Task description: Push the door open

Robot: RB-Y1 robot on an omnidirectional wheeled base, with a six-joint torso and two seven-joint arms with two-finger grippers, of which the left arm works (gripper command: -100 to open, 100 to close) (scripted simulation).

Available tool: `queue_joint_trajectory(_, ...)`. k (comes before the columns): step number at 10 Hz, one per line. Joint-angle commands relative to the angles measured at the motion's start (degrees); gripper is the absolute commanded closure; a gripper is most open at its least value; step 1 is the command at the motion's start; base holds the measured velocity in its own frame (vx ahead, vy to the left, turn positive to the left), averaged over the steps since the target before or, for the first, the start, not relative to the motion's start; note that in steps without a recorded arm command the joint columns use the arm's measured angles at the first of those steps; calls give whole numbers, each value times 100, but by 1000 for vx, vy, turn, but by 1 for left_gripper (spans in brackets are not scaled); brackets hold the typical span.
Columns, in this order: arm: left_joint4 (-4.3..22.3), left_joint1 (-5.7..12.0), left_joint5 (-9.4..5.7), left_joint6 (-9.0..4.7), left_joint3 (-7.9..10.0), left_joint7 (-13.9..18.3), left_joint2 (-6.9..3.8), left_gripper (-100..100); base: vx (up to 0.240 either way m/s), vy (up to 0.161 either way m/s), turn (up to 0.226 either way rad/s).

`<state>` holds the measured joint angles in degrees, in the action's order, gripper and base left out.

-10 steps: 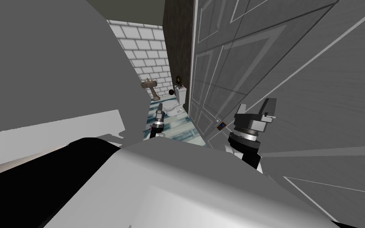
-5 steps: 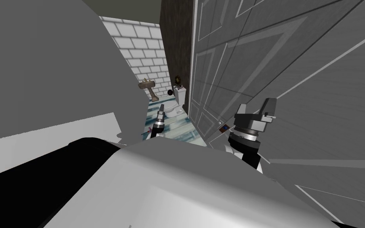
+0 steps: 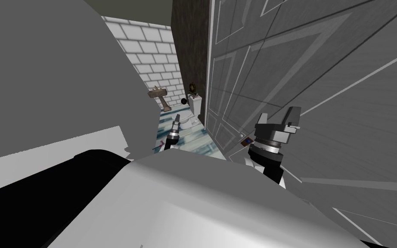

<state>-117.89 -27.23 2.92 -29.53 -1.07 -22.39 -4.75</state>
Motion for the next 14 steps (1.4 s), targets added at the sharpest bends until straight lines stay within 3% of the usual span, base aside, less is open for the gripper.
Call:
queue_joint_trajectory(1,78,17,15,-24,-2,-172,-14,-100,68,73,-56)
queue_joint_trajectory(14,760,240,115,-156,53,-1617,-146,-100,55,54,-67)
